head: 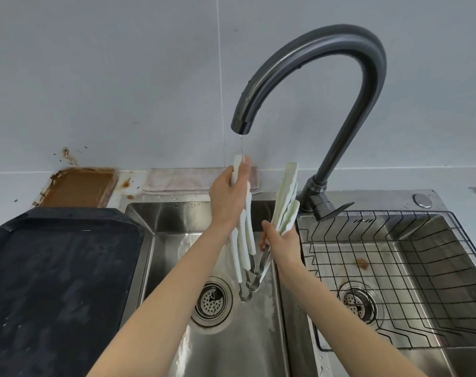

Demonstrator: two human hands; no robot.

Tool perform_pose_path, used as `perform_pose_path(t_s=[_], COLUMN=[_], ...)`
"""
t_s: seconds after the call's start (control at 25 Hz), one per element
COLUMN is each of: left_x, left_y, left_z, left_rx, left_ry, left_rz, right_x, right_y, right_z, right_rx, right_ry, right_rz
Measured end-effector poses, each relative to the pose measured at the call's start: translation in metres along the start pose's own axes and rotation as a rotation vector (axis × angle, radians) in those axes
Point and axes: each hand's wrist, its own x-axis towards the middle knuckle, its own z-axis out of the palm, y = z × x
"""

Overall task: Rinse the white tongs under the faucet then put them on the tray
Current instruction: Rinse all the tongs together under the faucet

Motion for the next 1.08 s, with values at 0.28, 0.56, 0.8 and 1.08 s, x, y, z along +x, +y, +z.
perform_pose_path(t_s=[0.28, 0.56, 0.8, 1.08], left_x=[-0.005, -0.009, 0.001, -0.015], left_y=[-0.053, -0.054, -0.058, -0.073], left_z=[-0.05, -0.057, -0.065, -0.055], left_rx=[-0.404, -0.604, -0.644, -0.562], left_ry=[0.094, 0.015, 0.028, 0.046], left_rz=[-0.465, -0.527, -0.484, -0.465], right_x=[-0.014, -0.006, 0.006, 0.001], right_y=[-0.005, -0.05, -0.063, -0.05], right_z=[0.005, 0.009, 0.019, 0.01], right_rx=[-0.189, 0.087, 0.064, -0.077], right_ry=[-0.252, -0.545, -0.569, -0.503], right_rz=[-0.123, -0.046, -0.043, -0.118])
